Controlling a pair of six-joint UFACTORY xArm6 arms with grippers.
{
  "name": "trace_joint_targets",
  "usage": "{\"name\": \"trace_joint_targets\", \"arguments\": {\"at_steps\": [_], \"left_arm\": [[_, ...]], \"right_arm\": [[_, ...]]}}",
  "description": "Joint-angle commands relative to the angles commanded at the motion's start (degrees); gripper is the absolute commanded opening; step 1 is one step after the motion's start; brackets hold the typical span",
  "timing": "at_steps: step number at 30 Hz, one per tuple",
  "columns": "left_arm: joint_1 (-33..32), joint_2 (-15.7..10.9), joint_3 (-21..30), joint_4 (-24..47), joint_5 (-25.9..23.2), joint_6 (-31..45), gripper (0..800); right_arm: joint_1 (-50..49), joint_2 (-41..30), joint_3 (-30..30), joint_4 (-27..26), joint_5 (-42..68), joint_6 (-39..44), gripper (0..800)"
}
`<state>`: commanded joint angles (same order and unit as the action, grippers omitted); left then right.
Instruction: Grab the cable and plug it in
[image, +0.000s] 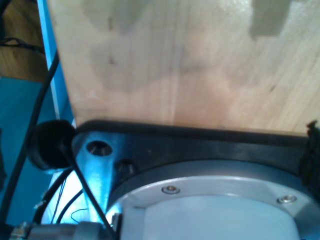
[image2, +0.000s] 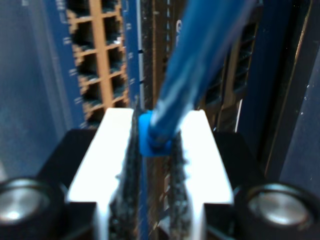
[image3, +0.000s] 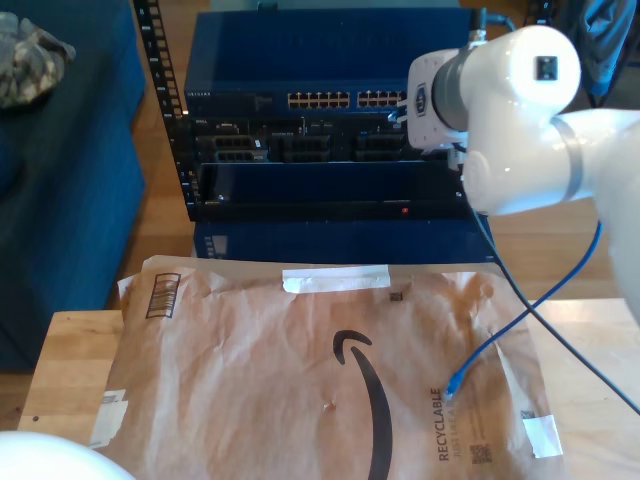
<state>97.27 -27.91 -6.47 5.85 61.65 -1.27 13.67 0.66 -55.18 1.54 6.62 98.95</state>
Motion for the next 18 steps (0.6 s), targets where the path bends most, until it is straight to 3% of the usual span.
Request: {"name": "trace_joint_targets", "arguments": {"at_steps": [10, 15, 18], "left_arm": [[0.0, 0.0, 0.0, 0.0, 0.0, 0.0, 800], [0.0, 0.0, 0.0, 0.0, 0.0, 0.0, 800], [0.0, 0.0, 0.0, 0.0, 0.0, 0.09, 800]], "right_arm": [[0.18, -7.56, 13.1, -0.26, -14.15, -0.09, 2], [0.35, -7.21, 13.63, 0.09, -15.65, 0.18, 3], [0.44, -4.48, 13.8, 0.09, -24.0, 0.26, 3]]}}
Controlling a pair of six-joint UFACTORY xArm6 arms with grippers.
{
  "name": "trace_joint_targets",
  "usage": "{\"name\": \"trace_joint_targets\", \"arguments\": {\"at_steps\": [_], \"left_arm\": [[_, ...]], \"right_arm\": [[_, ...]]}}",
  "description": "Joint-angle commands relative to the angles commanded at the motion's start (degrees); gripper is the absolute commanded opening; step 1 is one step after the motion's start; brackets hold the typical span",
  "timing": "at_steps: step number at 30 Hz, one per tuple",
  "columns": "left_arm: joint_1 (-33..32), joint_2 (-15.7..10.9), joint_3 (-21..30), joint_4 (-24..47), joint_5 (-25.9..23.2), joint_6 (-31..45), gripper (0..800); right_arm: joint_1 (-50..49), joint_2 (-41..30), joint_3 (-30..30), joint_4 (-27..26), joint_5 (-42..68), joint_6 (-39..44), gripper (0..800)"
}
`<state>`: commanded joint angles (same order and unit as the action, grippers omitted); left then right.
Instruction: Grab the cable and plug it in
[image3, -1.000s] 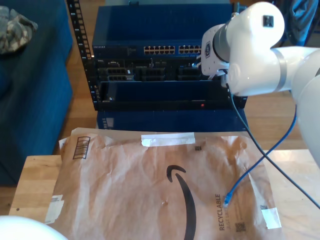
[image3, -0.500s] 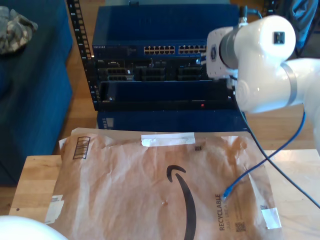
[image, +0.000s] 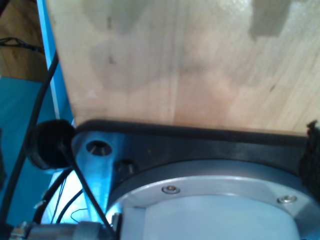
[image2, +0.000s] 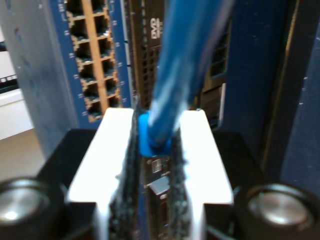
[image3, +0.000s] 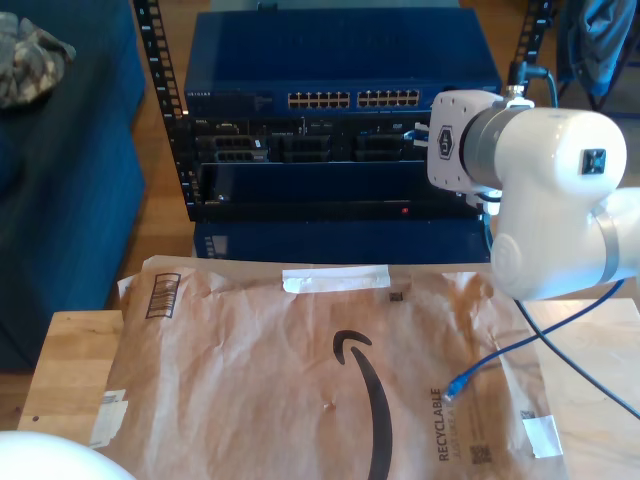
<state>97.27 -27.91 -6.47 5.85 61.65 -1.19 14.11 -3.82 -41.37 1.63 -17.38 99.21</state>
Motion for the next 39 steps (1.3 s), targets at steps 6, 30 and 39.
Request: {"name": "trace_joint_targets", "arguments": {"at_steps": [6, 30, 39], "left_arm": [[0.0, 0.0, 0.0, 0.0, 0.0, -0.09, 800], [0.0, 0.0, 0.0, 0.0, 0.0, -0.09, 800], [0.0, 0.0, 0.0, 0.0, 0.0, -0.09, 800]], "right_arm": [[0.0, 5.8, -0.53, 0.0, -15.3, -0.26, 3], [3.34, 24.88, -0.18, 4.75, -54.77, -0.44, 0], [7.3, 30.68, -5.01, 17.23, -60.75, -7.12, 0]]}}
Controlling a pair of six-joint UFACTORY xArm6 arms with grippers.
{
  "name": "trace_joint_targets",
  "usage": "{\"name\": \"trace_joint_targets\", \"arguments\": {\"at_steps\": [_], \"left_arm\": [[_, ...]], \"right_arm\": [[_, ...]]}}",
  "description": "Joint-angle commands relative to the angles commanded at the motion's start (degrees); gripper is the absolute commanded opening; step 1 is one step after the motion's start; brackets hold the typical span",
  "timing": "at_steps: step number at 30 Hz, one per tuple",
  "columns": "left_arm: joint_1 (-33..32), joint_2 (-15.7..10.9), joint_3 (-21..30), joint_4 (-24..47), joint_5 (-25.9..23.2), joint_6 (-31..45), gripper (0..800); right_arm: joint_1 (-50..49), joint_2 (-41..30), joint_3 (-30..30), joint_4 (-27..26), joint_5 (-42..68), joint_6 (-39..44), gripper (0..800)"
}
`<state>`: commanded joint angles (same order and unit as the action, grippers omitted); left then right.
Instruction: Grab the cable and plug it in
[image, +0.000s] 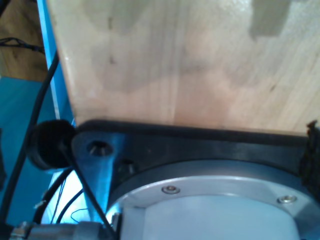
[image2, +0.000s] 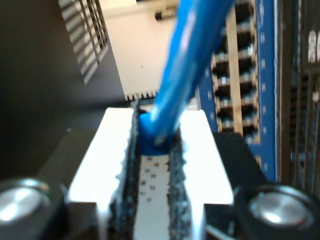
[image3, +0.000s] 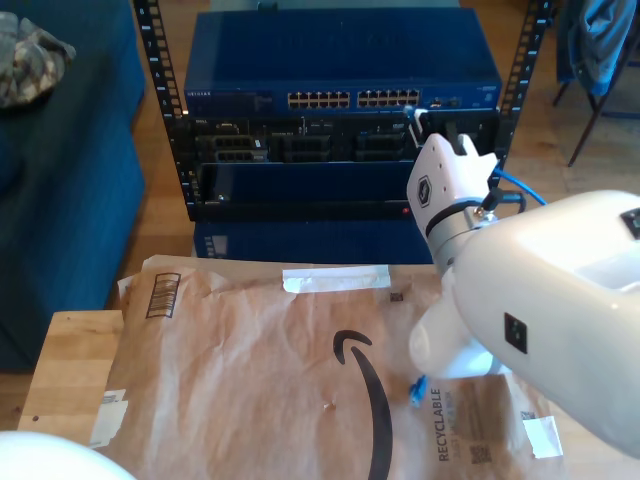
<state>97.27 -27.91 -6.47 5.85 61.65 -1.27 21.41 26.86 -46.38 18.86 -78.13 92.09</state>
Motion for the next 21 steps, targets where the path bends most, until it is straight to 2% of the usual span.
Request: {"name": "trace_joint_targets", "arguments": {"at_steps": [3, 6, 15, 21], "left_arm": [[0.0, 0.0, 0.0, 0.0, 0.0, 0.0, 800], [0.0, 0.0, 0.0, 0.0, 0.0, 0.09, 800], [0.0, 0.0, 0.0, 0.0, 0.0, 0.0, 800], [0.0, 0.0, 0.0, 0.0, 0.0, 0.09, 800]], "right_arm": [[1.23, 2.64, -2.64, 4.31, -1.49, -3.34, 0], [1.85, 4.4, -4.92, 5.54, -1.67, -4.84, 0], [4.13, 11.69, -14.95, 13.98, -1.76, -13.98, 0], [4.4, 13.8, -17.23, 15.3, -1.85, -15.82, 0]]}}
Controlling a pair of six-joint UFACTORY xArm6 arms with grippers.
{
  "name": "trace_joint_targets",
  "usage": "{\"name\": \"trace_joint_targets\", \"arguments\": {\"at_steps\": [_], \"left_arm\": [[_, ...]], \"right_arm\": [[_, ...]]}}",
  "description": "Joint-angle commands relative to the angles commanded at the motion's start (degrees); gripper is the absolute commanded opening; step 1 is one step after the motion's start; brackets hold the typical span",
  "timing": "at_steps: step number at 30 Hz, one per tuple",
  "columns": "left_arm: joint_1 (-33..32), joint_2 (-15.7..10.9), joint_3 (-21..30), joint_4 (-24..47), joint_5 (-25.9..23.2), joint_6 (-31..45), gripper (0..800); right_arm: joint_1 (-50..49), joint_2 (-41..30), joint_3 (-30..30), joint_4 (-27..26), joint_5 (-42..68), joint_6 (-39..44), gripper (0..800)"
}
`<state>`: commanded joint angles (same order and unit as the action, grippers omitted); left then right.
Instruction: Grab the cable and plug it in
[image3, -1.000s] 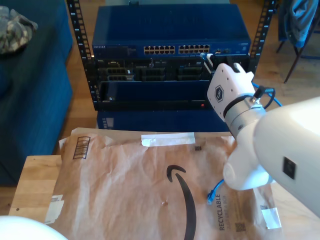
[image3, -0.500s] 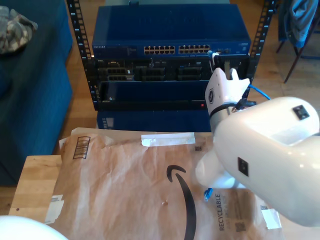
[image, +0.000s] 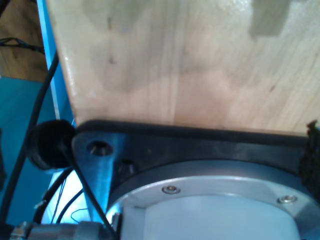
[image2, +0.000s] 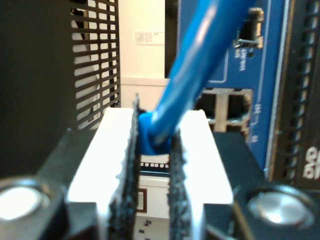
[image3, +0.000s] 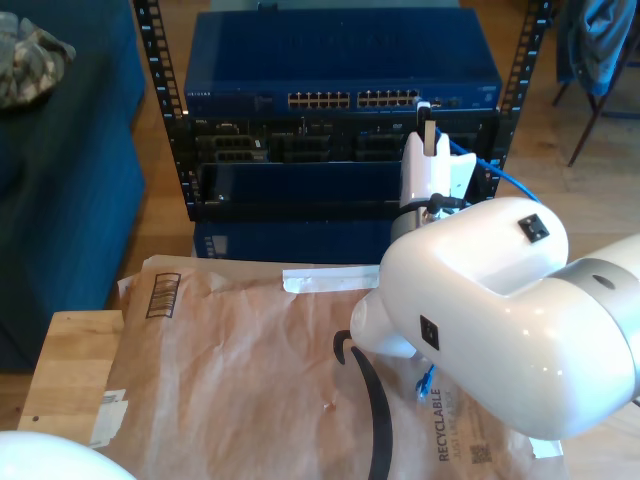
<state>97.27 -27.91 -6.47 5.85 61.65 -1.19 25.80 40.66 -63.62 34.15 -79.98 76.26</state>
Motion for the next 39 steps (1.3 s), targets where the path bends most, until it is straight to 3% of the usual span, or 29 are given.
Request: {"name": "trace_joint_targets", "arguments": {"at_steps": [11, 39], "left_arm": [[0.0, 0.0, 0.0, 0.0, 0.0, 0.0, 800], [0.0, 0.0, 0.0, 0.0, 0.0, 0.0, 800]], "right_arm": [[0.0, 3.08, -4.84, 0.44, 0.26, -0.18, 0], [-0.44, 6.77, -9.49, 0.44, 0.53, -0.26, 0]]}}
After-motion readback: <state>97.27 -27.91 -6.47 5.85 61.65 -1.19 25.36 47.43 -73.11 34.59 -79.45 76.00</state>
